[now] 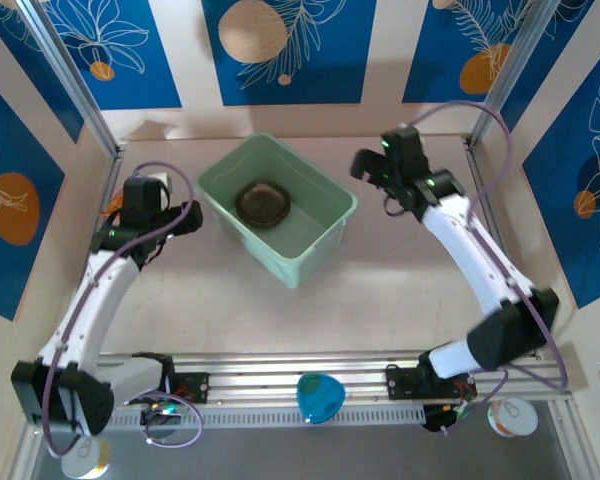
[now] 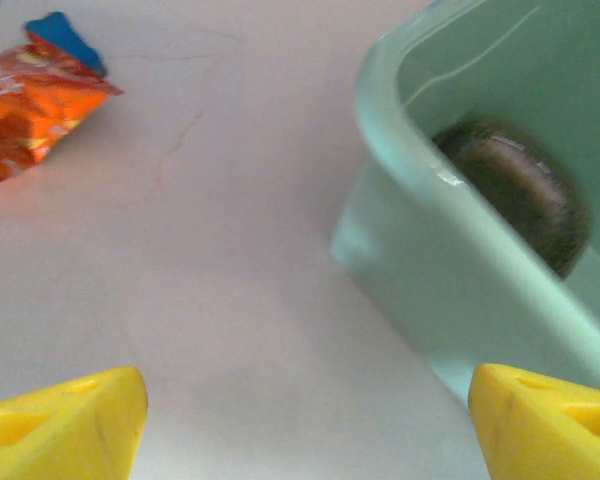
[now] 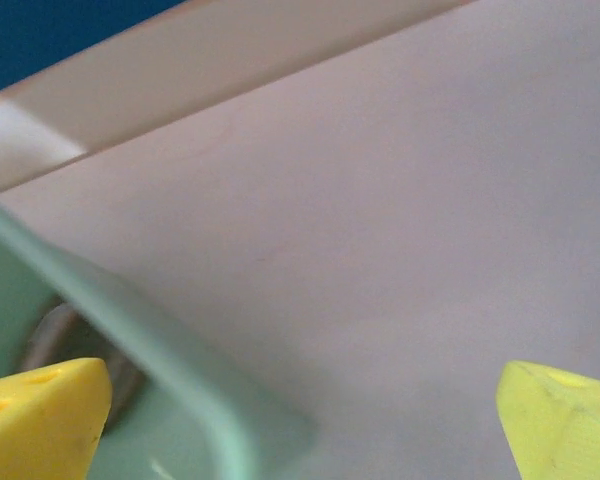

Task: Place the plates into the plastic bin on the countertop

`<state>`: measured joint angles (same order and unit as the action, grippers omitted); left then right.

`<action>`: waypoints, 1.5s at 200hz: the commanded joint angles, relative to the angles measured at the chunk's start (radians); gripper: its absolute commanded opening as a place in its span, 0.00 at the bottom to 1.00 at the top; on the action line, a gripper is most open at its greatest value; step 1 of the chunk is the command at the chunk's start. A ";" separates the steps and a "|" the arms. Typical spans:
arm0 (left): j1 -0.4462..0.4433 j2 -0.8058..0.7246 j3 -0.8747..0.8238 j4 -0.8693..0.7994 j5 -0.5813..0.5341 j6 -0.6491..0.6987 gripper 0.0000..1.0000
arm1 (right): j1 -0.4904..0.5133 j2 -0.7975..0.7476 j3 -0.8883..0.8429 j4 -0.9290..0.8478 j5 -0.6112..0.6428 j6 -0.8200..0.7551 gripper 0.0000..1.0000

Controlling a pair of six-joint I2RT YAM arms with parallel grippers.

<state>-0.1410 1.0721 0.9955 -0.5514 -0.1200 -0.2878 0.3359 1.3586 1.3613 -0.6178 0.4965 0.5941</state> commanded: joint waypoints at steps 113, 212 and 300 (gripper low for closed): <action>0.003 0.037 -0.688 1.046 -0.228 0.326 1.00 | -0.316 -0.273 -1.056 1.046 -0.114 -0.319 0.99; 0.003 0.512 -0.671 1.633 -0.129 0.363 1.00 | -0.307 0.104 -0.944 1.379 -0.263 -0.472 0.99; 0.007 0.498 -0.647 1.559 -0.166 0.335 1.00 | -0.333 0.165 -0.946 1.430 -0.392 -0.491 0.99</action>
<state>-0.1402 1.5703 0.3347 0.9661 -0.2821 0.0513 0.0105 1.5223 0.4126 0.7589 0.1421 0.1268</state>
